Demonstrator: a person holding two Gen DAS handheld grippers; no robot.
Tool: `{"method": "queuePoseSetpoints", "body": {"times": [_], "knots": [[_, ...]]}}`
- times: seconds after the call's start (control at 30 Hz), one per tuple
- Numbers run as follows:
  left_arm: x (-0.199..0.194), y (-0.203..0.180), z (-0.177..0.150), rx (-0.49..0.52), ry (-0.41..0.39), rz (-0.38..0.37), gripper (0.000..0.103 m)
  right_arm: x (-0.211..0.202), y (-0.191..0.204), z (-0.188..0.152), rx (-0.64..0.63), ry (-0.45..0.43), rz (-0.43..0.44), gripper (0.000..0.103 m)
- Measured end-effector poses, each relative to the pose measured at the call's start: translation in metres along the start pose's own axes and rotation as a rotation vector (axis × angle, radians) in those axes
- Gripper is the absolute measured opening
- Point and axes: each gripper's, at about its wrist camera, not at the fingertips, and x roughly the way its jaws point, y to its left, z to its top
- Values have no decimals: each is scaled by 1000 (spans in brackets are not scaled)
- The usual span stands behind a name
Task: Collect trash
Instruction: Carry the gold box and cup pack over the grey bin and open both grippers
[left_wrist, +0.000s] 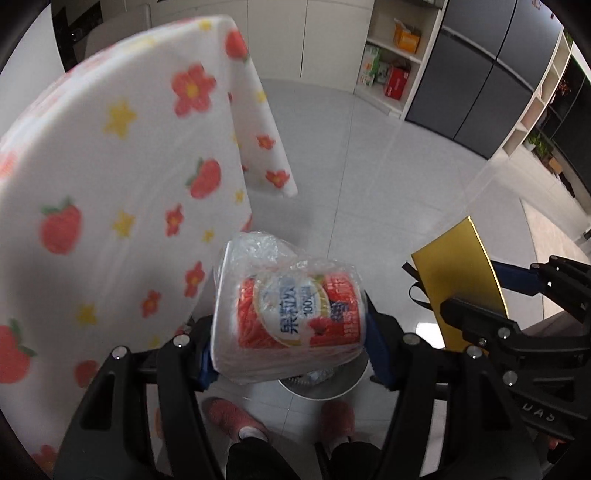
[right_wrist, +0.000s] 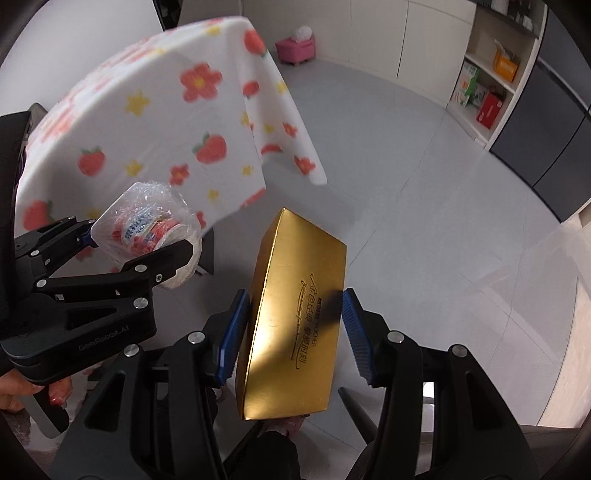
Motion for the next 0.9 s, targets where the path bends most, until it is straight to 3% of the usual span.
{"method": "queuePoseSetpoints", "body": {"times": [0.47, 0.7, 0.9], "knots": [[135, 6, -61, 77, 193, -48, 63, 132, -10, -50, 1, 134, 49, 50], [169, 16, -77, 127, 223, -60, 63, 168, -5, -65, -1, 166, 72, 52], [175, 21, -79, 162, 220, -57, 63, 177, -3, -67, 17, 170, 61, 57]]}}
